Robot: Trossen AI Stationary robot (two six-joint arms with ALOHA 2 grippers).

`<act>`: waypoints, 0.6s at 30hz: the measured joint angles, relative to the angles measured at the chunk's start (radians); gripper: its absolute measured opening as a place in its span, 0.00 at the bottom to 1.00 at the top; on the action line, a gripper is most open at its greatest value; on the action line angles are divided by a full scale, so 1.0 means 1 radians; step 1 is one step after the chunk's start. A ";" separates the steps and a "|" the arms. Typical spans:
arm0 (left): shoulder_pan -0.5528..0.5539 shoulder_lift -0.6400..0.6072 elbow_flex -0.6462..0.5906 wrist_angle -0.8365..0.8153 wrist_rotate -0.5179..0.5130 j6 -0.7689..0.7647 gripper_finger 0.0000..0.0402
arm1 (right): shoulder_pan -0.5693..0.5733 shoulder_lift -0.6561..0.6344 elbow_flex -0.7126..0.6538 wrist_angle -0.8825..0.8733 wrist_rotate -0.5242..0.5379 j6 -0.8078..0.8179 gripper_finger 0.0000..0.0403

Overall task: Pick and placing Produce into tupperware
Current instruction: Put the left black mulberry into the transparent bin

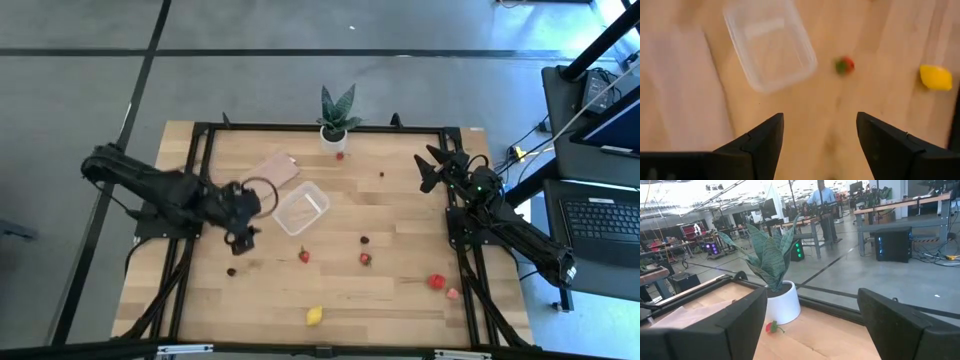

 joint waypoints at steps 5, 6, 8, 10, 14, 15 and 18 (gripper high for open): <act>-0.095 0.060 0.000 -0.114 0.136 -0.260 0.60 | 0.000 0.000 0.000 0.000 0.000 0.020 0.77; -0.121 0.067 0.000 -0.133 0.141 -0.289 0.60 | 0.000 0.000 0.000 0.000 0.000 0.018 0.77; -0.167 0.082 -0.003 -0.146 0.144 -0.329 0.60 | 0.000 0.000 0.000 -0.001 0.000 0.018 0.77; -0.207 0.092 -0.018 -0.146 0.140 -0.365 0.60 | 0.000 0.000 0.000 -0.001 0.000 0.022 0.77; -0.275 0.117 -0.063 -0.146 0.129 -0.426 0.60 | 0.000 0.000 0.000 -0.001 0.000 0.023 0.77; -0.288 0.123 -0.074 -0.141 0.127 -0.441 0.60 | 0.000 0.000 0.000 -0.001 0.000 0.023 0.77; -0.311 0.147 -0.106 -0.093 0.125 -0.450 0.60 | 0.000 0.000 0.000 -0.001 0.000 0.024 0.77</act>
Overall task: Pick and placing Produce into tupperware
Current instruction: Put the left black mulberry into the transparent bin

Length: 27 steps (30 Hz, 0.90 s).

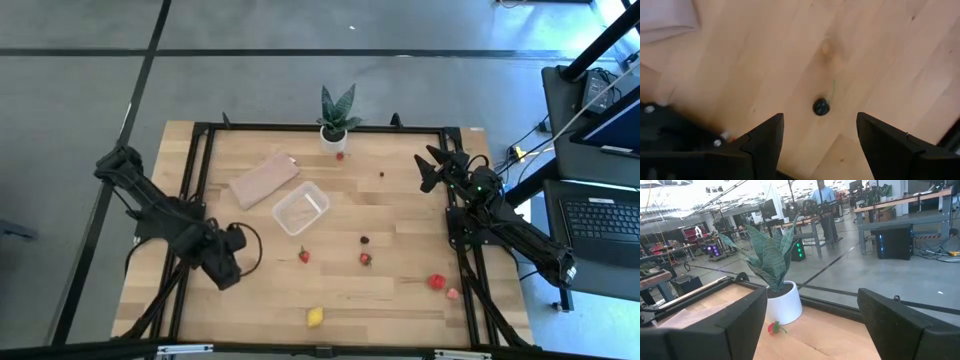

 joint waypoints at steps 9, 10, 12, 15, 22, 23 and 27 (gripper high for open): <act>-0.036 0.097 -0.070 0.037 -0.001 -0.011 0.60 | 0.000 0.000 0.000 0.000 0.000 -0.001 0.77; -0.037 0.105 -0.083 0.057 0.006 -0.022 0.60 | 0.000 0.000 0.000 0.000 0.000 -0.001 0.77; -0.032 0.116 -0.105 0.120 0.043 -0.026 0.60 | 0.000 0.000 0.000 0.000 0.000 -0.001 0.77; -0.026 0.125 -0.143 0.237 0.109 -0.021 0.60 | 0.000 0.000 0.000 0.000 0.000 0.000 0.77; -0.026 0.125 -0.205 0.314 0.127 -0.037 0.60 | 0.000 0.000 0.000 0.000 0.000 0.002 0.77; -0.026 0.125 -0.214 0.315 0.129 -0.042 0.60 | 0.000 0.000 0.000 0.000 0.000 0.002 0.77; -0.026 0.125 -0.255 0.330 0.131 -0.046 0.60 | 0.000 0.000 0.000 0.000 0.000 0.000 0.77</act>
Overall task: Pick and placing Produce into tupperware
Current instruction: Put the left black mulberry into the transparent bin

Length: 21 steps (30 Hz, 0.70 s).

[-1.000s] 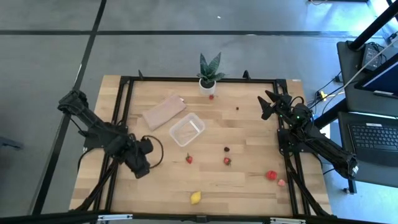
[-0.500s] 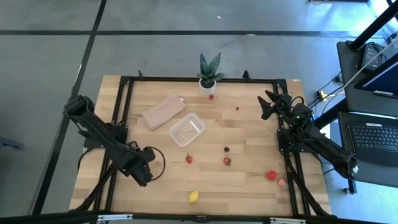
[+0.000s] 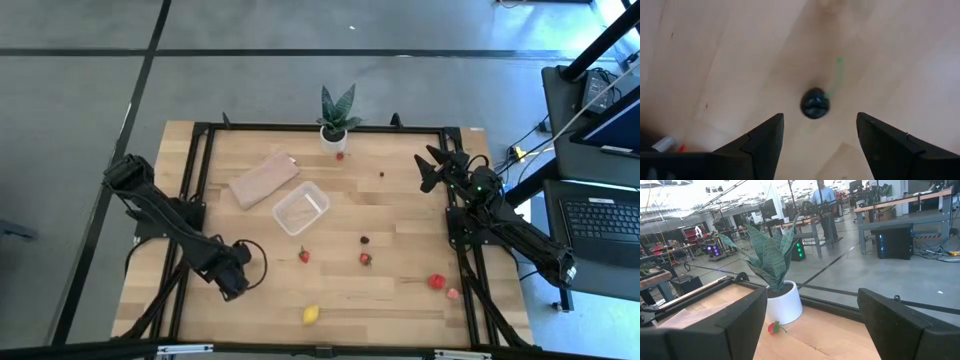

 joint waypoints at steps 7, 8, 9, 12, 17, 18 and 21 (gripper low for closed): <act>0.000 0.000 -0.051 0.022 -0.012 0.000 0.60 | 0.000 0.000 0.000 0.000 0.000 -0.004 0.77; 0.000 0.000 -0.055 0.030 -0.013 0.001 0.60 | 0.000 0.000 0.000 0.000 0.000 -0.005 0.77; 0.000 0.000 -0.056 0.038 -0.013 0.010 0.60 | 0.000 0.000 0.000 0.000 0.000 -0.006 0.77; 0.000 0.000 -0.057 0.064 -0.013 0.056 0.60 | 0.000 0.000 0.000 0.000 0.000 -0.009 0.77; 0.000 0.000 -0.057 0.064 -0.019 0.072 0.60 | 0.000 0.000 0.000 0.000 0.000 -0.009 0.77; 0.000 -0.001 -0.057 0.064 -0.027 0.072 0.60 | 0.000 0.000 0.000 0.000 0.000 -0.009 0.77; 0.009 -0.001 -0.065 0.071 -0.034 0.072 0.60 | 0.000 0.000 0.000 0.000 0.000 -0.009 0.77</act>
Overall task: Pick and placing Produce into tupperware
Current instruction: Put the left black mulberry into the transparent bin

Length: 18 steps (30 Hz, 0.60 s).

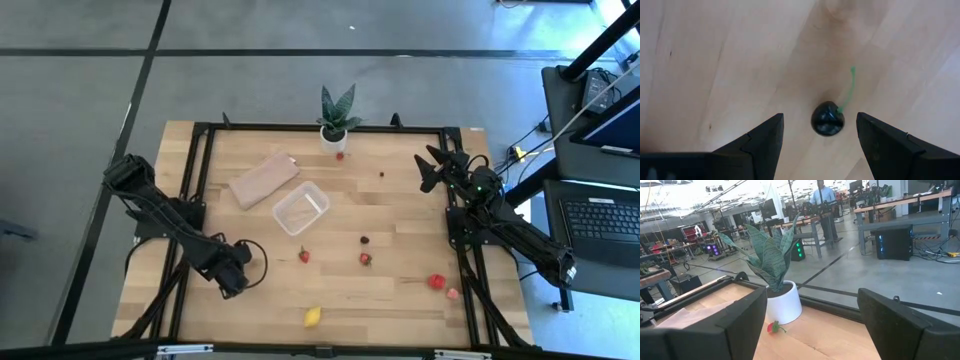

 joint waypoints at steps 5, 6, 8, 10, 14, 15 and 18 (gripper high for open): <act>0.020 0.000 -0.046 0.075 0.019 0.000 0.60 | 0.000 0.000 0.000 0.000 0.000 -0.020 0.77; 0.024 0.000 -0.053 0.086 0.019 0.000 0.60 | 0.000 0.000 0.000 0.000 0.000 -0.022 0.77; 0.030 0.000 -0.060 0.097 0.022 0.000 0.60 | 0.000 0.000 0.000 0.000 0.000 -0.022 0.77; 0.036 0.000 -0.064 0.096 0.038 0.000 0.60 | 0.000 0.000 0.000 0.000 0.000 -0.022 0.77; 0.040 0.000 -0.070 0.096 0.087 0.000 0.59 | 0.000 0.000 0.000 0.000 0.000 -0.023 0.77; 0.040 0.000 -0.073 0.096 0.091 0.000 0.58 | 0.000 0.000 0.000 0.000 0.000 -0.023 0.77; 0.040 0.000 -0.075 0.096 0.077 0.000 0.56 | 0.000 0.000 0.000 0.000 0.000 -0.026 0.77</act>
